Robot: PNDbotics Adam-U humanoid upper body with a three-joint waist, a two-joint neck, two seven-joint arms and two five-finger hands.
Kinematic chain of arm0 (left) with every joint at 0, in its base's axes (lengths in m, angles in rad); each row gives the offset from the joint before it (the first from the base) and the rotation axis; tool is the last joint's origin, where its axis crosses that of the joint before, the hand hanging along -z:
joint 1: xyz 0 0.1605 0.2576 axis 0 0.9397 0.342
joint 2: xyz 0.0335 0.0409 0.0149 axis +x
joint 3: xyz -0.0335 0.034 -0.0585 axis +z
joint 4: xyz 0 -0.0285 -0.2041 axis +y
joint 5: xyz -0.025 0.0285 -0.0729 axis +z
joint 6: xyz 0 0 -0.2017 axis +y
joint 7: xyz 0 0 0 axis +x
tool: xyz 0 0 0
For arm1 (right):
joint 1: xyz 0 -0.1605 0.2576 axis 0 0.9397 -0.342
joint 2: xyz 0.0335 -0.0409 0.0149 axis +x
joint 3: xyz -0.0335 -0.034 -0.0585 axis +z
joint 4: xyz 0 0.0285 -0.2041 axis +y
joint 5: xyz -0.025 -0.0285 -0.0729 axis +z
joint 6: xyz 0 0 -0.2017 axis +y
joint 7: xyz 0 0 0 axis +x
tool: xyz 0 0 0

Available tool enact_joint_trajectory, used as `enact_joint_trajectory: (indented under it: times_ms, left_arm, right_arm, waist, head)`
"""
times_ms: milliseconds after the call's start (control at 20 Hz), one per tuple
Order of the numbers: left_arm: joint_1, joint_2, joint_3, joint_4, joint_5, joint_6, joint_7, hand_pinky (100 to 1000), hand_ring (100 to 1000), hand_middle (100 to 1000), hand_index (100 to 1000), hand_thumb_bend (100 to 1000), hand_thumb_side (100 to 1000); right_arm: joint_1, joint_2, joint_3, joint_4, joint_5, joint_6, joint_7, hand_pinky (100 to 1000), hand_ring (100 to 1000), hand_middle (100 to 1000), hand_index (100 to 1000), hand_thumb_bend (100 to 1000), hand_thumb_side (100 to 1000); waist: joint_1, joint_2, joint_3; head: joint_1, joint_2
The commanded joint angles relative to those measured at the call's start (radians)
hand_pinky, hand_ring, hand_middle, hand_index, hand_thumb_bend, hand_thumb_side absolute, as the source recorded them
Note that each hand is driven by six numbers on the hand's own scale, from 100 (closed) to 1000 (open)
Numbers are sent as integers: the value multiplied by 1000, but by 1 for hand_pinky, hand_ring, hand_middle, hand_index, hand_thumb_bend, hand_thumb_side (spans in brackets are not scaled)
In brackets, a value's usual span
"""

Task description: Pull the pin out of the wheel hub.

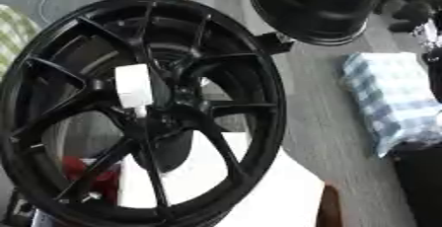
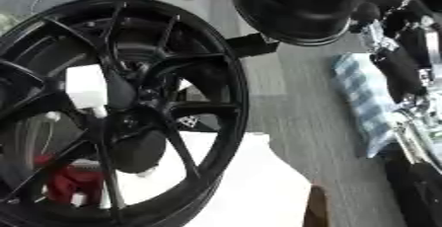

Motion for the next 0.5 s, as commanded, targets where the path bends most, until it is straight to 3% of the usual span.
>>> enact_joint_trajectory:
  times_ms: [50,300,500]
  left_arm:
    - [-10,20,21,-39,33,-8,25,958,718,595,810,100,741]
    - [-8,-27,26,-157,108,-79,82,932,632,521,762,100,652]
    - [2,-115,49,-262,173,-144,146,928,637,523,762,100,612]
  right_arm:
    - [-9,-24,-12,-18,5,-5,0,629,677,590,683,263,353]
    - [-10,-26,-13,-18,4,-7,-1,629,677,590,682,261,352]
    - [-15,-28,-17,-18,3,-14,-5,629,676,591,683,262,348]
  waist:
    - [4,-14,3]
    - [1,-17,8]
    - [-4,-21,13]
  head:
    - [-1,-5]
    - [-3,1]
    - [-7,3]
